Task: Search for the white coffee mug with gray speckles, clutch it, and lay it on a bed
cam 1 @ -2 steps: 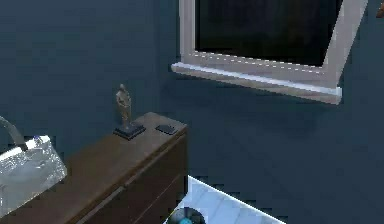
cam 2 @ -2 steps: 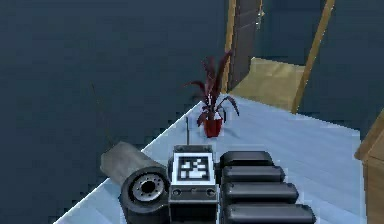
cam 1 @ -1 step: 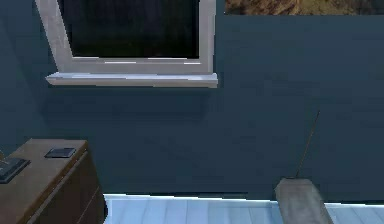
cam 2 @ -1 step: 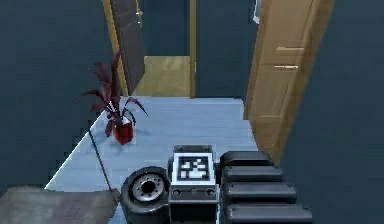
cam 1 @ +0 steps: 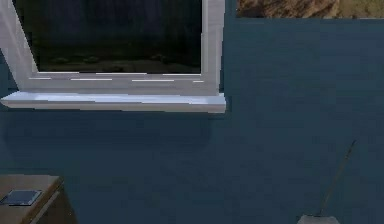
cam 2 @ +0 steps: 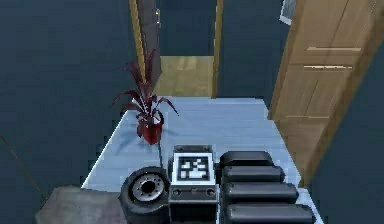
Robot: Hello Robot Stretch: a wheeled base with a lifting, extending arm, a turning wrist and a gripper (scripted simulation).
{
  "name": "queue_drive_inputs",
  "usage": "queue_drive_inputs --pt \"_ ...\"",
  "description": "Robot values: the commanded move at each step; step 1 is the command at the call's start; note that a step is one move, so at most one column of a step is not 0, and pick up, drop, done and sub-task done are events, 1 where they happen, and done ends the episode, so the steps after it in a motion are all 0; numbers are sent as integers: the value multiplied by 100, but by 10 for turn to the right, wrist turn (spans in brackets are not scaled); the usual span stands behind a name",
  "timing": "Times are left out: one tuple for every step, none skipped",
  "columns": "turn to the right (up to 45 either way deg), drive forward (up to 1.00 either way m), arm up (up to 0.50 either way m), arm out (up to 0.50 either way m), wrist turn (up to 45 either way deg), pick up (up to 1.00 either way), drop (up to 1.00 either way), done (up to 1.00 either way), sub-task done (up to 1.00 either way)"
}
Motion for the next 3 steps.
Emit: queue_drive_inputs --pt "60 0 0 0 0 0 0 0 0" --pt "0 15 0 0 0 0 0 0 0" --pt "360 0 0 0 0 0 0 0 0"
